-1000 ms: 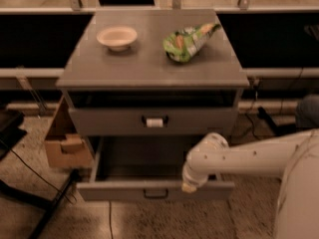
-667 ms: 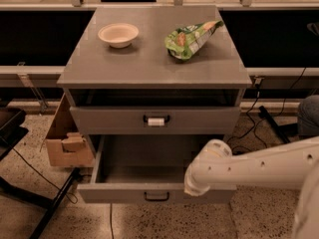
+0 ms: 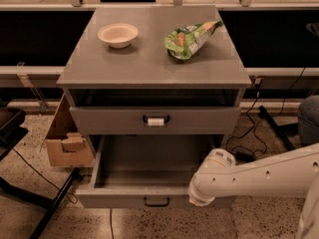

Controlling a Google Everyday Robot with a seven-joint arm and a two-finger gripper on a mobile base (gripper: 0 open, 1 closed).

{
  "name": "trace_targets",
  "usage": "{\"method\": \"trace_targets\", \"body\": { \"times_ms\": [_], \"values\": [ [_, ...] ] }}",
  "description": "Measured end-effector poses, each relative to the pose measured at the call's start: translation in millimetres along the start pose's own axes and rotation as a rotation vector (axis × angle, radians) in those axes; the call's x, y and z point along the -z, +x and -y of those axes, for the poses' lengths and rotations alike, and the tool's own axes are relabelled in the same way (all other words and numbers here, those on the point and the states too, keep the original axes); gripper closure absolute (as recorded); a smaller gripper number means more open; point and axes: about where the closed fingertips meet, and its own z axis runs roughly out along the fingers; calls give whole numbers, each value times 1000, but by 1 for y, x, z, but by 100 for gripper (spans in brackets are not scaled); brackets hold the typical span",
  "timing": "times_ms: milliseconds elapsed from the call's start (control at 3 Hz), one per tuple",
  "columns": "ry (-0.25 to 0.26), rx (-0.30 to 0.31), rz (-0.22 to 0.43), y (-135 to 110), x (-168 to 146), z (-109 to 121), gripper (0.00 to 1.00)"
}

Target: Open middle drawer

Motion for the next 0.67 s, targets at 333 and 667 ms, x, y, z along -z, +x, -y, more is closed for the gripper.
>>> {"method": "trace_targets", "body": {
  "times_ms": [333, 667],
  "values": [
    [0, 0, 0, 0, 0, 0, 59],
    [-9, 49, -22, -5, -1, 2, 59]
  ]
}}
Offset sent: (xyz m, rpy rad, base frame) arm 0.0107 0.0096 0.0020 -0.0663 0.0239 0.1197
